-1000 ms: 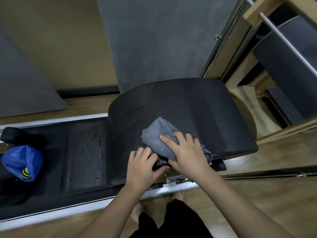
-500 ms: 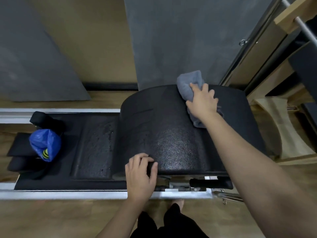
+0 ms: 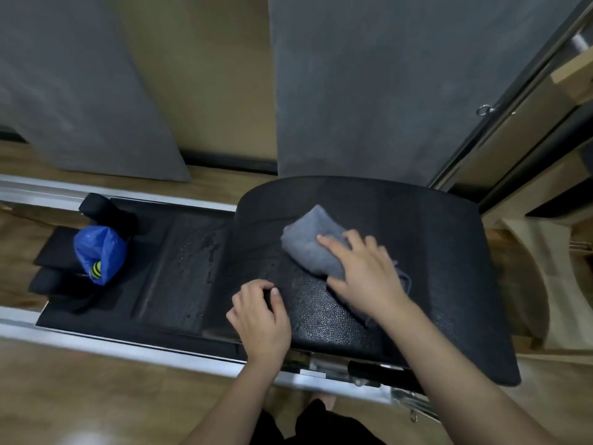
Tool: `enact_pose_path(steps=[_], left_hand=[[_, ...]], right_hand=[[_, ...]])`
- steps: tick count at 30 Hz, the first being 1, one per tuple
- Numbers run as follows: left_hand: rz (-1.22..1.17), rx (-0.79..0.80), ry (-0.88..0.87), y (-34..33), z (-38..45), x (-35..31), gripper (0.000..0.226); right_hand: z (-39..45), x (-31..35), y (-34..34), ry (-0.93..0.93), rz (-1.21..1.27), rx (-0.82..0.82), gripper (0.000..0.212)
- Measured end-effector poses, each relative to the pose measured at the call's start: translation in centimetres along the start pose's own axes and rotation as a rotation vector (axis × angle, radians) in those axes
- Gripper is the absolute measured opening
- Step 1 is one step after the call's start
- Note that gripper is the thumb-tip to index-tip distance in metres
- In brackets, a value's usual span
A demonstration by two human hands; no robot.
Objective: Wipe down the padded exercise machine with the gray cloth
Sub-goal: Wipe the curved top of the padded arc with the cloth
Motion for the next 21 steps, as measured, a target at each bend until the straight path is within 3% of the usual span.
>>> enact_pose_path(steps=[4,8,14,18,21], left_hand=[[-0.001,-0.010,0.008,0.1,-0.1,0.1,0.006],[-0.007,-0.025,0.011,0.1,-0.2,0.1,0.005],[-0.048,-0.076,0.036,0.4,-0.3,0.3,0.012],[-0.178,-0.135,0.115,0.8,-0.8,1.2,0.011],[-0.232,-0.166,0.164,1.1,-1.1,1.9,0.009]], right_hand=[[7.8,-4.2,2.7,-0.168,-0.010,-0.109,0.071],[13.1,-4.6,3.1,-0.272,0.004,-0.100,0.066],[8.3,3.9,-1.4,0.065,-0.197,0.017,0.072],[1.6,9.2,-5.5,0.361,-0.148,0.207,0.068],[1.5,9.0,-5.8,0.324,-0.105,0.310,0.069]])
Point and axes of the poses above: each hand's wrist, its own z-axis towards the middle knuckle, its own y-axis out of the back of the hand, x = y × z, the point moved 8 cm from there along z, towards the middle knuckle, and after that the axes turned 15 degrees about z, right-handed, at the moved point
